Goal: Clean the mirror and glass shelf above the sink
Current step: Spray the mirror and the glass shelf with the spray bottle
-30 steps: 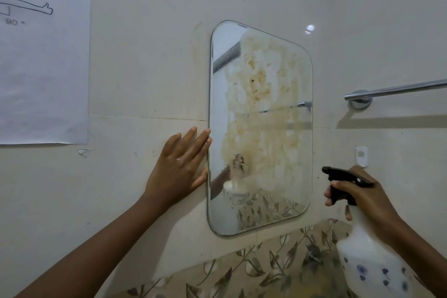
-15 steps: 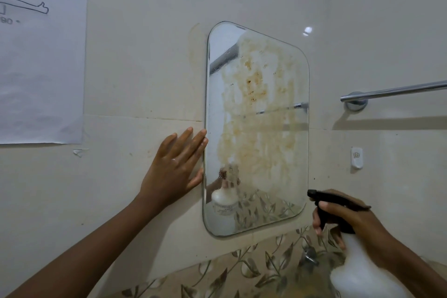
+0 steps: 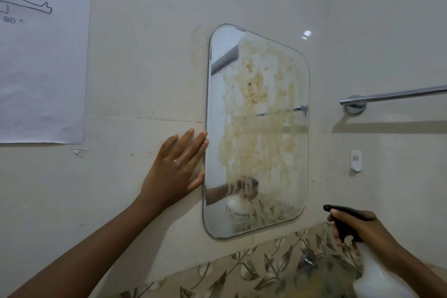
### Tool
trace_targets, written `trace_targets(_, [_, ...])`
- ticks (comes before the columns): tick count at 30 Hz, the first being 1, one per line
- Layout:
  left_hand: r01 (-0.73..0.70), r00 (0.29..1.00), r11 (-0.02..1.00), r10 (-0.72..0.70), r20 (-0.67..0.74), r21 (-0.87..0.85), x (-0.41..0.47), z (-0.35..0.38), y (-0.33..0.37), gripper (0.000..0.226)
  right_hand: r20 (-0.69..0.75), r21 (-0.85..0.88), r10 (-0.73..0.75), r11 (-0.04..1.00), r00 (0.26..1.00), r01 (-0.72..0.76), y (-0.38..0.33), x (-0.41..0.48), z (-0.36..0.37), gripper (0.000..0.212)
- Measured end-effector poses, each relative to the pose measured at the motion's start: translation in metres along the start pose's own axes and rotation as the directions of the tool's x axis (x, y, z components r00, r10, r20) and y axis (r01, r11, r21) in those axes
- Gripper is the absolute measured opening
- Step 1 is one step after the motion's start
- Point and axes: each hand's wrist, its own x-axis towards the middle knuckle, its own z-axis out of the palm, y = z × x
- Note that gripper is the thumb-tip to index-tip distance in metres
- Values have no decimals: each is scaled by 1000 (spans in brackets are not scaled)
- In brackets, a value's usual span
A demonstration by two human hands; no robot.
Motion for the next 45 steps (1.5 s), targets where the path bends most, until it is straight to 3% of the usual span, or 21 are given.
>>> trace_targets(7, [-1,1000,1000,1,-8,-11,0,0,0,64,199,6,-34,999,979,33,-11,-7,33,27])
trace_targets(11, [2,1000,1000,-2,-13,-16,0,1,0,64,249,10,-168,985,954,171,-41,-2,46,30])
trace_targets(17, [4,1000,1000,-4,-2,-12,0,1,0,64,25,61,-415,909,909,413,-113,32,37,24])
trace_targets(21, [3,1000,1000,-3,-4,-5,-1,1,0,64,-106,132,-491,855,865,501,-163,53,20,20])
trace_targets(26, [1,1000,1000,-1,-26,1,0,1,0,64,-298,156,-392,879,870,450,-182,79,-16,20])
trace_targets(31, [0,999,1000,0,-33,8,0,1,1,64,-334,305,-247,885,909,353,-164,87,-34,15])
trace_targets(37, [-5,999,1000,5,-32,12,0,1,0,64,-195,93,-255,956,947,276,-116,73,-34,23])
trace_targets(45, [-9,1000,1000,9,-27,16,-1,2,0,65,-172,-4,-69,998,983,69,-44,54,-41,27])
